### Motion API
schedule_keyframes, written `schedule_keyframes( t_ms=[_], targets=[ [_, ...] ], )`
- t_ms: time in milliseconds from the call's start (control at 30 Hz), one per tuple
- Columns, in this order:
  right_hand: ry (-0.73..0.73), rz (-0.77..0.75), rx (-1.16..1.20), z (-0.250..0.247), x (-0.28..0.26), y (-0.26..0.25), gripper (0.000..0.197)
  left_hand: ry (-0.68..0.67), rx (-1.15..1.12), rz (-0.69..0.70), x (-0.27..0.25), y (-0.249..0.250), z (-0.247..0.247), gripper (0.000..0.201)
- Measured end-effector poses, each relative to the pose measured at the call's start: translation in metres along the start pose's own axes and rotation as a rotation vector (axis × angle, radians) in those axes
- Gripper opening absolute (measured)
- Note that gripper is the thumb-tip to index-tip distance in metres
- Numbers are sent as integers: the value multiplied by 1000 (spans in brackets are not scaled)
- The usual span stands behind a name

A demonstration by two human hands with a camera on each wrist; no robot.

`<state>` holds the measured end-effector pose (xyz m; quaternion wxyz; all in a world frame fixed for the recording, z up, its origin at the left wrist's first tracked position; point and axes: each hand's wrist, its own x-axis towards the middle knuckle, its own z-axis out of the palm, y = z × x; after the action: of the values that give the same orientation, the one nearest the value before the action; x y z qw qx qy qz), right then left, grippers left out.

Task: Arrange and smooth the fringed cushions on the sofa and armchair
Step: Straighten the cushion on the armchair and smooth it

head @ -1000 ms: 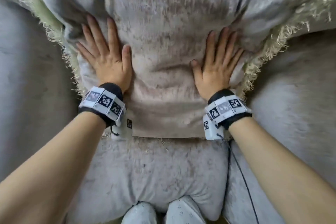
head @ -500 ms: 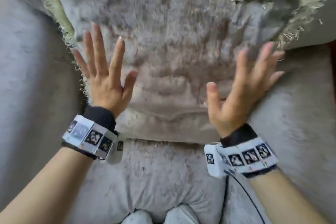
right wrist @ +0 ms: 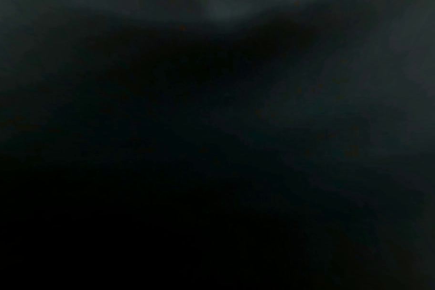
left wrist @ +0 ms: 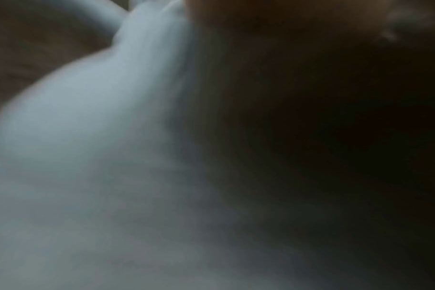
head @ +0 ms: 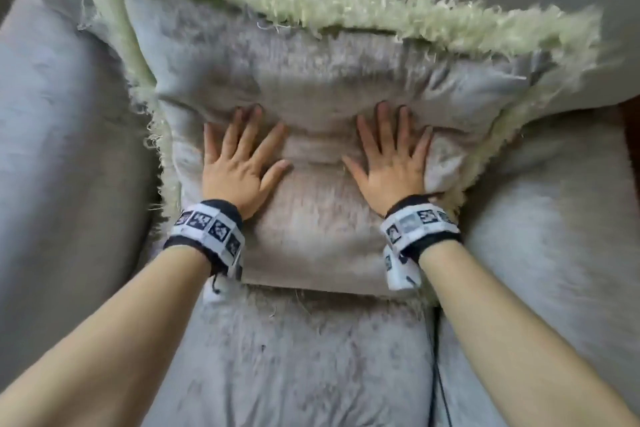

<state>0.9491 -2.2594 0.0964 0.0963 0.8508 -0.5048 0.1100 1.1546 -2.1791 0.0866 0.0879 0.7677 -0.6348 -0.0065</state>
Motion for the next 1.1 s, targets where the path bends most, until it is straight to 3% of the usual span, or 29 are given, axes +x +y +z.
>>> schedule_keyframes(
  t_ms=[33,67,167,200,267,333,367,400,467,533,567,600,667,700,733,833,867,900,933,1000,1033,1067,1100],
  targets=[
    [-18,45,-12,-1,4,-3,67,-28,-9,-51,3,-3,-2,67],
    [28,64,55,-8,0,-6,63,42,-36,-46,2,-3,-6,61],
    [377,44,346,-59,-32,-16,60,412,-94,154,-22,13,-29,58],
    [430,19,333,-59,-38,-10,61,458,-66,221,-24,16,-32,58],
    [242,33,107,-32,-26,18,65,305,22,166,-10,5,-24,60],
    [13,252,89,-10,-13,49,74,-10,0,-184,1,-23,-14,73],
    [-41,332,112,-10,-13,51,75,-24,-33,-314,2,-32,-14,77],
    [1,363,171,-14,-20,43,73,58,-73,-317,-2,-35,-16,76],
    [196,257,331,-36,-46,11,70,301,-81,-57,-19,-14,-28,67],
    [260,-22,309,-35,-62,-15,68,366,26,241,-24,11,-25,61],
    [175,-122,181,-24,-54,-12,66,298,53,259,-17,10,-17,60],
    [54,-121,98,-10,-40,-3,66,192,41,161,-8,5,-11,61],
    [-147,-12,72,0,-15,17,69,-24,-10,-176,-1,-20,-6,70],
    [-177,9,119,-6,-16,19,67,-2,-39,-226,-3,-27,-6,69],
    [-80,0,206,-14,-27,13,63,87,-57,-144,-11,-27,-10,65],
    [304,-188,427,-59,-59,-22,55,427,-46,344,-31,11,-27,62],
    [323,-254,318,-57,-55,-20,58,459,-8,436,-28,23,-28,61],
    [255,-278,124,-47,-44,-8,62,413,30,431,-21,24,-26,58],
    [153,-230,-15,-32,-26,10,66,326,32,307,-12,16,-19,58],
    [-70,-54,-49,-14,0,43,66,53,-14,-171,-3,-22,-9,66],
    [-132,-16,-31,-16,2,44,66,53,-34,-307,-3,-35,-10,69],
    [-84,-20,9,-18,-6,36,66,120,-37,-291,-9,-41,-12,69],
    [69,-48,101,-24,-18,20,66,248,-40,-148,-14,-35,-16,67]
  ],
)
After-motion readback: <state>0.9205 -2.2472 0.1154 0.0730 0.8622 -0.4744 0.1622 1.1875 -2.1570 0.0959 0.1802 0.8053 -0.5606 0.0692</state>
